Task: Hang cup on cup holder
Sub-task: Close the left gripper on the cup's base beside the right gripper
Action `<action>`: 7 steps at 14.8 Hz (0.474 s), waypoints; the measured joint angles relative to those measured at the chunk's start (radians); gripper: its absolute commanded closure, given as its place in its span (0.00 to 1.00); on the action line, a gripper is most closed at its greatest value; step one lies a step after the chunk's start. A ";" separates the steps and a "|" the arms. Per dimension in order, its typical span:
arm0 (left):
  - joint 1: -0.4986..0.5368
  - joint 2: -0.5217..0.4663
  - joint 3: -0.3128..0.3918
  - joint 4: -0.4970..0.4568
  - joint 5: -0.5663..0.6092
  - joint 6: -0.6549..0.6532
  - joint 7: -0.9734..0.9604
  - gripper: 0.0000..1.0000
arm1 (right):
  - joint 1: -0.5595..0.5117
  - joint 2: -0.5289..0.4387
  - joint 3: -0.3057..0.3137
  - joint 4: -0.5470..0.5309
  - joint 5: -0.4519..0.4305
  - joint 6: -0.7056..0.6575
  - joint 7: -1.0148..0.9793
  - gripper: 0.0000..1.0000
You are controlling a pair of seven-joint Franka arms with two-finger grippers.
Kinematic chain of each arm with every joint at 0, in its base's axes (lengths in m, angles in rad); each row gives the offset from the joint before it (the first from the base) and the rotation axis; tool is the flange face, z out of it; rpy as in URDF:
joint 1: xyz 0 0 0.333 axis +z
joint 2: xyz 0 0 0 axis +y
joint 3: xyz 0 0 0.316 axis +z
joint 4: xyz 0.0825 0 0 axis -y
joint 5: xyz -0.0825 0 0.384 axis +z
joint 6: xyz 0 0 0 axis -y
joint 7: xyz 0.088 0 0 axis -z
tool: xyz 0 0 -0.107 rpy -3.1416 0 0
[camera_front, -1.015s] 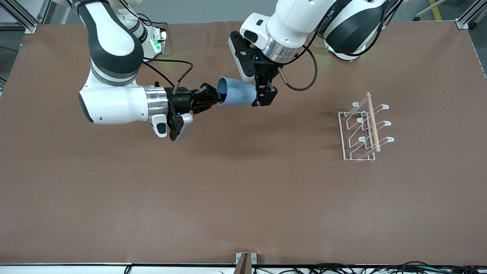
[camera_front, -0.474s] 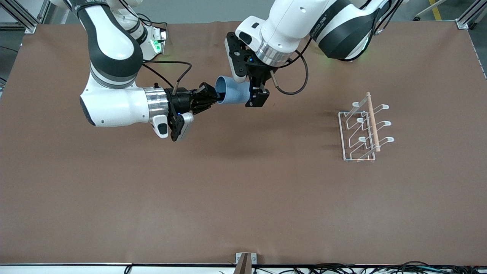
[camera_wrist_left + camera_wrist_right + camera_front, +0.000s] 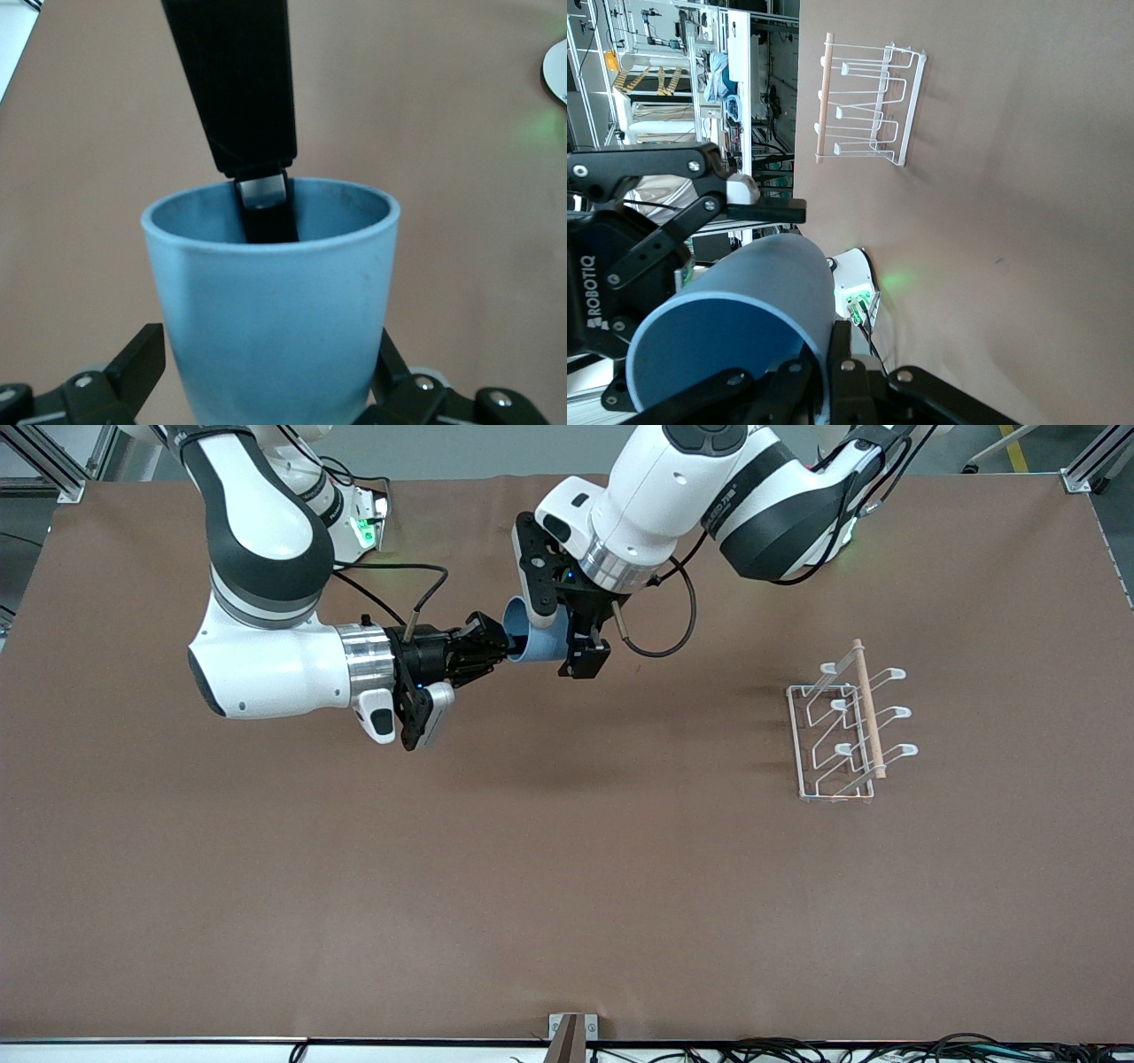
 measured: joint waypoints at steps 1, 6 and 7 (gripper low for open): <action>0.000 0.004 -0.003 0.000 0.000 0.000 0.000 0.07 | 0.000 0.000 0.000 0.000 0.000 0.000 0.000 0.91; -0.003 0.012 -0.010 0.002 0.000 0.002 0.001 0.50 | 0.000 0.001 -0.001 0.000 0.000 -0.001 0.000 0.90; -0.003 0.012 -0.010 0.003 0.000 0.002 0.001 0.51 | 0.000 0.000 -0.002 0.000 0.000 -0.001 0.000 0.68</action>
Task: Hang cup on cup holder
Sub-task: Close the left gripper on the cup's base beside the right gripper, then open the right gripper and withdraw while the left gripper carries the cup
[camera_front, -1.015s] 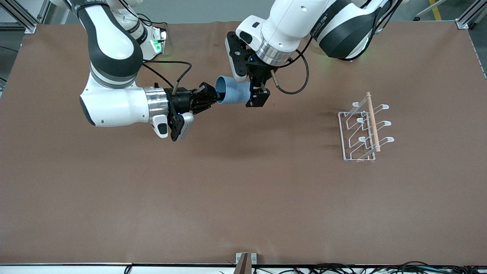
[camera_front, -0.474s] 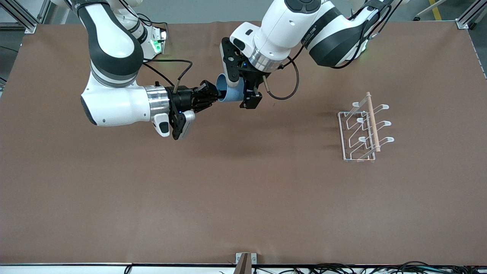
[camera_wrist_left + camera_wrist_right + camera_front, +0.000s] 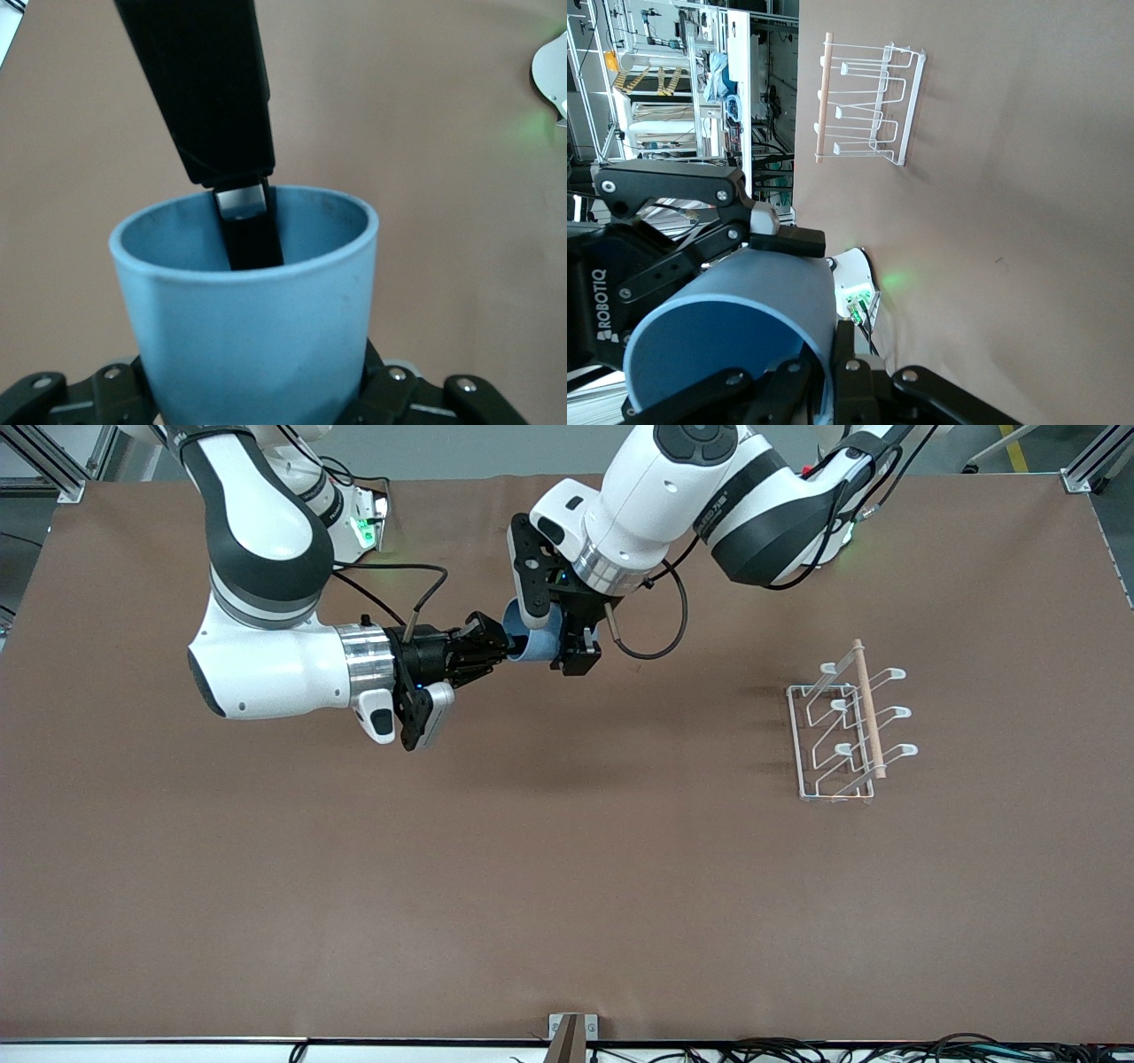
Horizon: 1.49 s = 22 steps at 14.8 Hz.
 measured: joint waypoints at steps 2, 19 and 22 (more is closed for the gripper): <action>0.000 0.000 0.000 0.001 0.000 0.000 0.000 0.52 | 0.000 0.000 0.000 0.001 0.000 0.000 0.000 0.00; 0.170 0.000 0.011 0.046 0.341 -0.462 0.037 0.52 | -0.274 -0.070 -0.049 0.012 -0.821 -0.001 0.051 0.00; 0.169 0.000 0.006 0.047 0.513 -0.584 0.065 0.51 | -0.345 -0.073 -0.049 0.078 -0.863 0.000 -0.021 0.00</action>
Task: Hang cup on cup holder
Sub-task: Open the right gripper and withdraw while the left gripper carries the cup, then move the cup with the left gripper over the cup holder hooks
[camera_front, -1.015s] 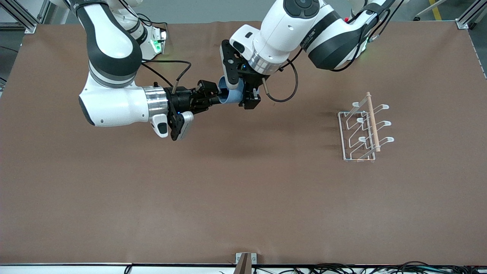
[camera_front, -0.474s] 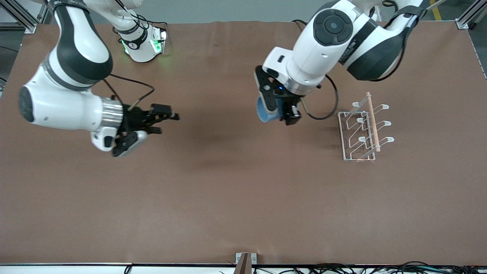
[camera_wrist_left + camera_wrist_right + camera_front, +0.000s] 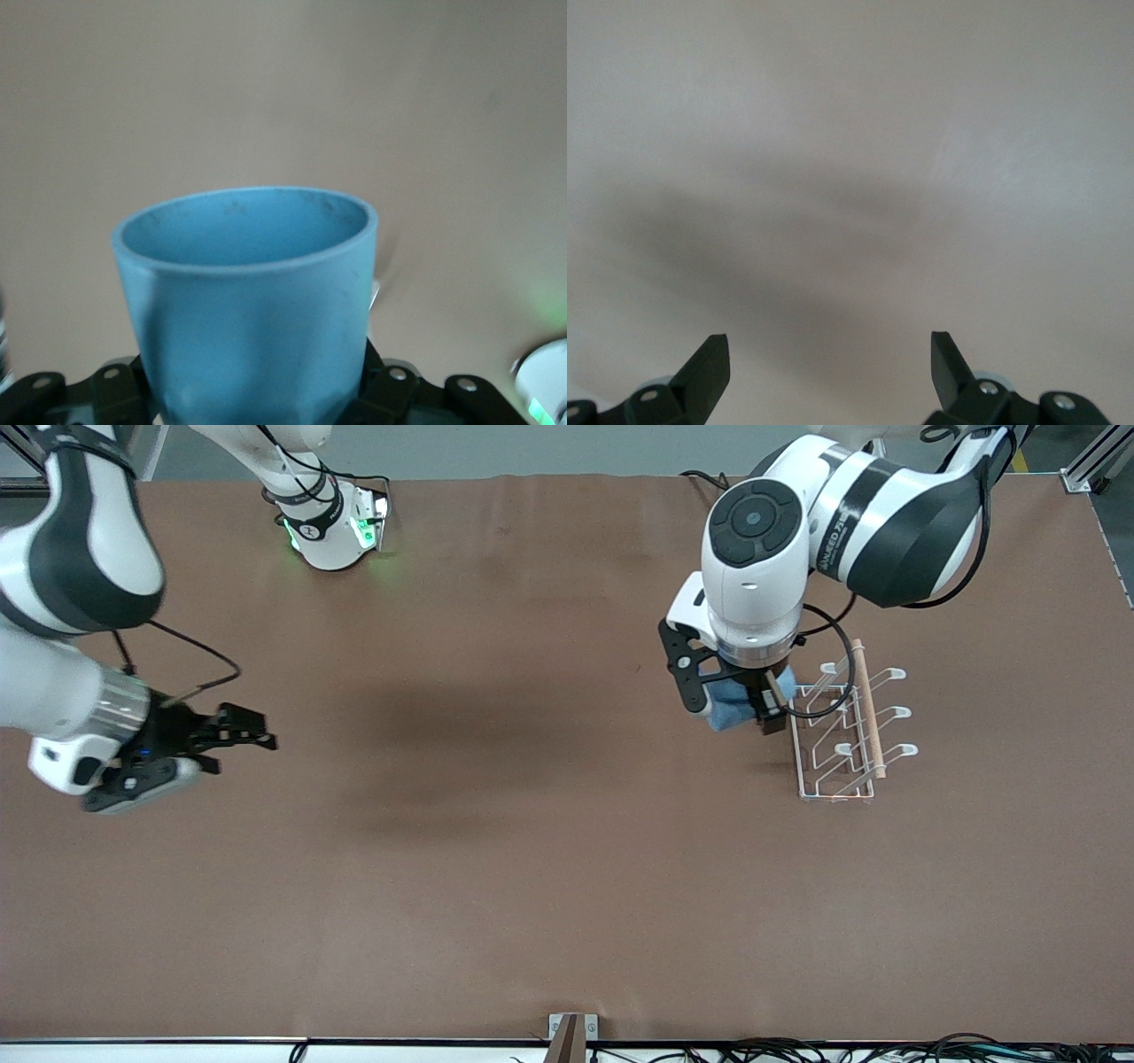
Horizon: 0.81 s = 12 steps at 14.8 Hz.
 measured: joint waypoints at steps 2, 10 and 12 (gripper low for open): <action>-0.007 0.000 -0.002 -0.001 0.107 -0.070 0.032 0.51 | -0.014 -0.003 0.000 0.057 -0.027 -0.002 -0.041 0.00; 0.003 0.013 0.006 -0.077 0.430 -0.191 0.253 0.58 | 0.002 -0.035 0.018 0.155 -0.114 -0.127 0.192 0.00; 0.009 0.015 0.006 -0.114 0.489 -0.210 0.292 0.58 | 0.021 -0.084 0.019 0.162 -0.132 -0.176 0.310 0.01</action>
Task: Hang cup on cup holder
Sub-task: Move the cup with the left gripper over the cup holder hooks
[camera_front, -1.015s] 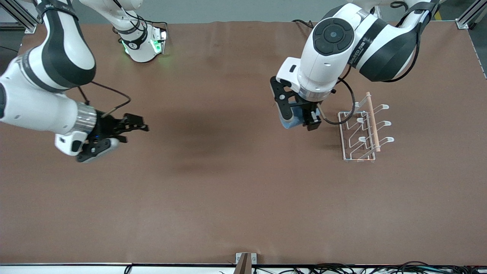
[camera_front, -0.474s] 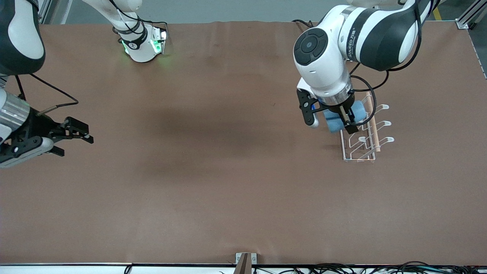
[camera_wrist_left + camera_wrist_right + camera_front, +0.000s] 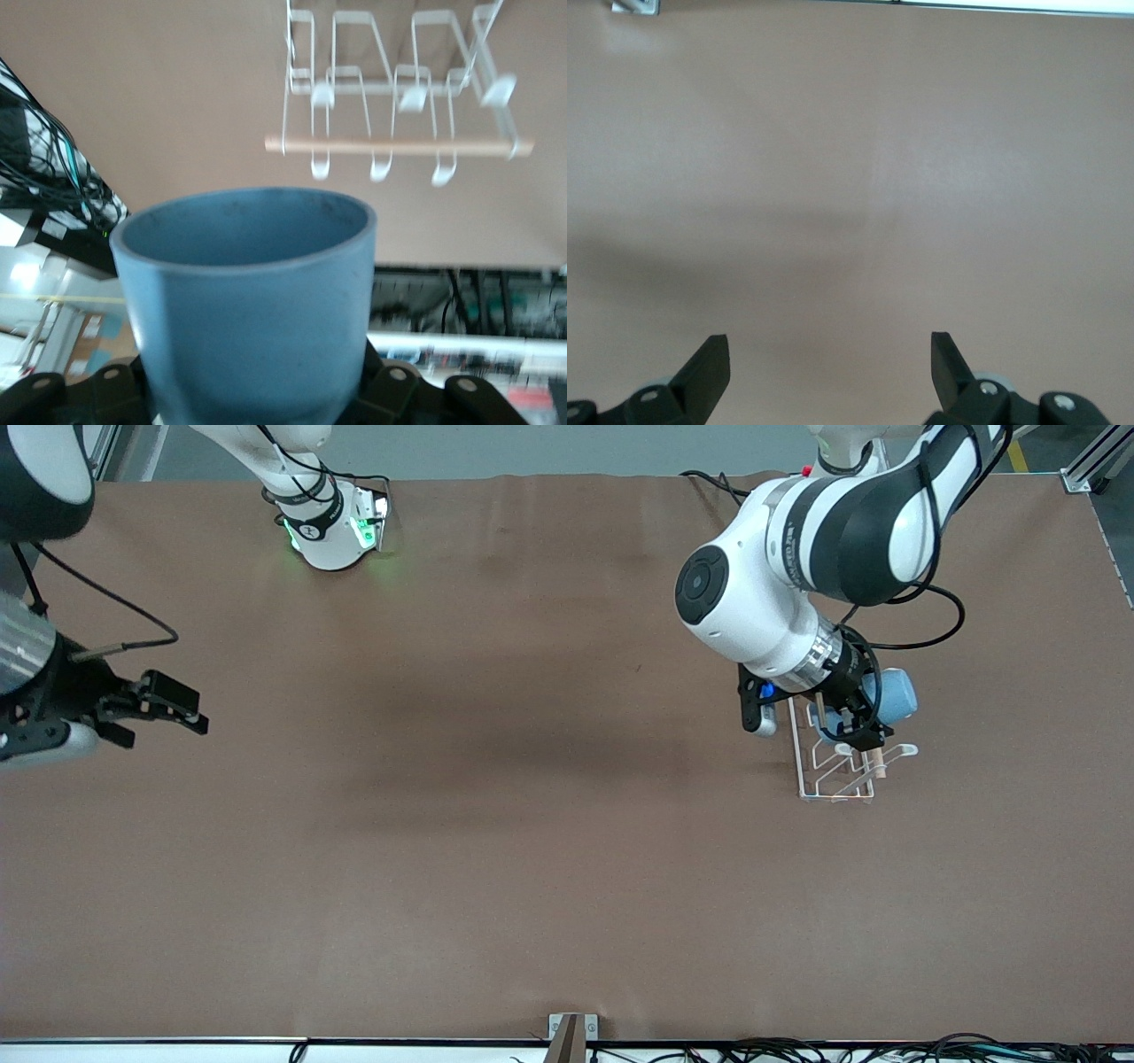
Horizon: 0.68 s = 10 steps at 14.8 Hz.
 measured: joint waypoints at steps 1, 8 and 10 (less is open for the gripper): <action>0.008 0.003 0.001 -0.022 0.028 -0.001 0.020 0.58 | 0.006 -0.032 -0.001 0.000 -0.008 -0.034 0.039 0.01; 0.067 0.068 0.007 -0.127 0.178 0.000 0.041 0.57 | 0.148 -0.164 -0.230 -0.008 -0.018 -0.185 0.113 0.01; 0.061 0.089 0.006 -0.153 0.205 0.000 0.041 0.56 | 0.159 -0.169 -0.249 -0.032 -0.018 -0.185 0.113 0.01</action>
